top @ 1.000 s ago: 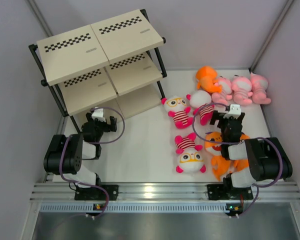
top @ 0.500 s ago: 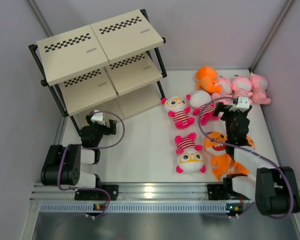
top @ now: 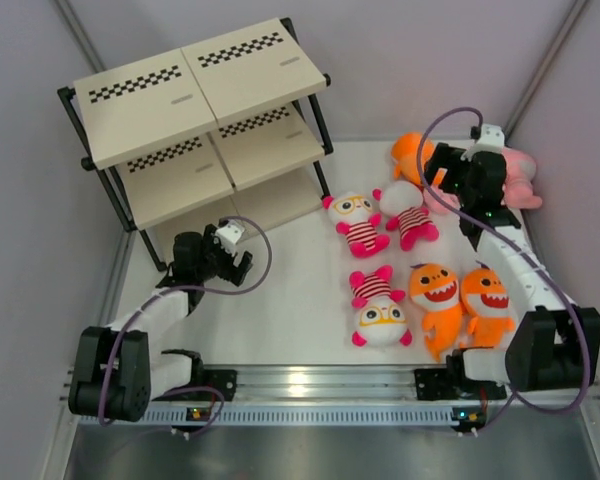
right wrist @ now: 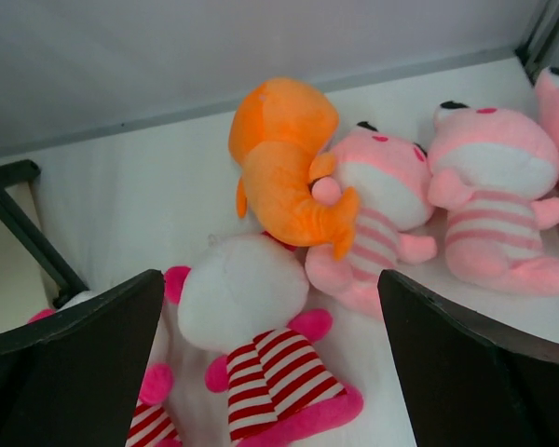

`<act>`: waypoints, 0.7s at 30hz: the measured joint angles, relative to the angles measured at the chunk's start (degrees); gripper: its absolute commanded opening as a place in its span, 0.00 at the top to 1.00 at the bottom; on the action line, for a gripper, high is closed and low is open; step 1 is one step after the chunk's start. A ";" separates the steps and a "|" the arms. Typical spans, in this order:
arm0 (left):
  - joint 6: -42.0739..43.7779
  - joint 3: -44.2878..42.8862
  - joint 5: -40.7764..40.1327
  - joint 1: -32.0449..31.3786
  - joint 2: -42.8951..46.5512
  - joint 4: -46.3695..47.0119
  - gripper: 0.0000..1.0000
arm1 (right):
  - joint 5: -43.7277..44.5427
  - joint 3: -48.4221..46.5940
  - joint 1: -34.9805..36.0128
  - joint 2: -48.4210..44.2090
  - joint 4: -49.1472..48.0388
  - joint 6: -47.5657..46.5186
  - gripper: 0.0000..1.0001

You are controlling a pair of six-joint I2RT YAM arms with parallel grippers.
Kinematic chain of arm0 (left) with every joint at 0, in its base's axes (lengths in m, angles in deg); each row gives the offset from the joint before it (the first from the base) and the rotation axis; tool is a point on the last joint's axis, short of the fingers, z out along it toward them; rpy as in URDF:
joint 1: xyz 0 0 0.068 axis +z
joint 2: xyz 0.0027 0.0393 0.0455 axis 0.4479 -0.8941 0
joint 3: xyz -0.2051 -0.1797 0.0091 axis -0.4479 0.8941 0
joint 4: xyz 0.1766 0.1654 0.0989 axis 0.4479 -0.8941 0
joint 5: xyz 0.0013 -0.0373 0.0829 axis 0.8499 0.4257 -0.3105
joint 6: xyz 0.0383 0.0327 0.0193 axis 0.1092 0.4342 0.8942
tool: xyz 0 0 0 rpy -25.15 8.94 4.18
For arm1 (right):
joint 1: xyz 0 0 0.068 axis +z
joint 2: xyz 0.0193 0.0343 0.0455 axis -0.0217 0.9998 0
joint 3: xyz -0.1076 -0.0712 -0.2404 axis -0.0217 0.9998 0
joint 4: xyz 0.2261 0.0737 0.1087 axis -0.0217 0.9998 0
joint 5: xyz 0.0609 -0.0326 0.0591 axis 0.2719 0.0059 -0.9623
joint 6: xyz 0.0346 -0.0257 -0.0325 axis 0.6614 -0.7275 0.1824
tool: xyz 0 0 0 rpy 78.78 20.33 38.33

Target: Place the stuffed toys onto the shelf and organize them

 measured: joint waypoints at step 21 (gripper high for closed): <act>2.34 -27.89 -1.73 -1.22 3.37 -53.59 0.08 | -17.07 -37.27 -6.51 46.25 18.53 11.67 0.20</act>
